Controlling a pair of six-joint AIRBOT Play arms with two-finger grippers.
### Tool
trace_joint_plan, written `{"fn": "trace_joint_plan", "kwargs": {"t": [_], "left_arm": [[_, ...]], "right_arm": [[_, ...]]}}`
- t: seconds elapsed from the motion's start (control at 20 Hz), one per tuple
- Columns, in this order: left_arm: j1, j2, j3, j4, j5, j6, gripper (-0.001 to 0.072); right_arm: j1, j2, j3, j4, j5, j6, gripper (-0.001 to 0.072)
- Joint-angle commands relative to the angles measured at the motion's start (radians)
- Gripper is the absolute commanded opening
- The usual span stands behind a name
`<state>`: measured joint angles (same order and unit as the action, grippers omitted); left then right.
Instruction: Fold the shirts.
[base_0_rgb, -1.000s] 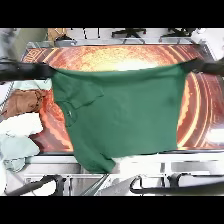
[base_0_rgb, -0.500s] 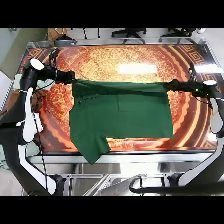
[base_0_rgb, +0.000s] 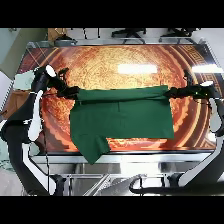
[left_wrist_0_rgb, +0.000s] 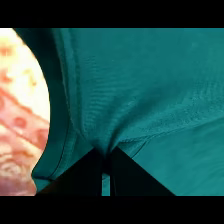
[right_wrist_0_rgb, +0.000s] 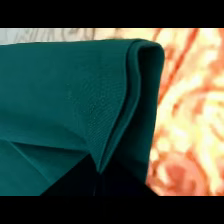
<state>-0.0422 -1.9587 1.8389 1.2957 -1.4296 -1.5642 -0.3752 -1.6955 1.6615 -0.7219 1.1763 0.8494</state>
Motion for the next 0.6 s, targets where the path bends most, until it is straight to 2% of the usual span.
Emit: {"fn": "trace_joint_plan", "kwargs": {"t": [0.0,0.2,0.25,0.3,0.35,0.4,0.55], "left_arm": [[-0.005,-0.002,-0.046,0.03,0.01,-0.027,0.0015],[-0.009,-0.002,-0.045,0.003,0.045,-0.027,0.0023],[-0.009,-0.001,-0.045,-0.017,0.043,-0.027,0.0025],[-0.008,-0.001,-0.043,-0.037,0.035,-0.026,0.0276],[-0.007,-0.001,-0.031,-0.04,0.004,-0.031,0.0595],[0.0,-0.001,-0.009,-0.031,-0.044,-0.035,0.0592],[0.032,0.024,0.028,-0.035,-0.241,-0.045,0.0591]], "right_arm": [[0.001,-0.001,0.001,-0.042,-0.01,0.011,0.0028],[0.01,0.0,0.001,-0.041,-0.005,0.012,0.0029],[0.011,0.002,0.002,-0.037,0.005,0.012,0.0095],[0.011,0.008,0.002,-0.034,0.018,0.012,0.0273],[0.008,0.023,0.002,-0.037,0.036,0.013,0.0355],[0.002,0.049,0.002,-0.043,0.06,0.016,0.0397],[-0.046,0.156,0.002,-0.177,0.113,0.13,0.0398]]}}
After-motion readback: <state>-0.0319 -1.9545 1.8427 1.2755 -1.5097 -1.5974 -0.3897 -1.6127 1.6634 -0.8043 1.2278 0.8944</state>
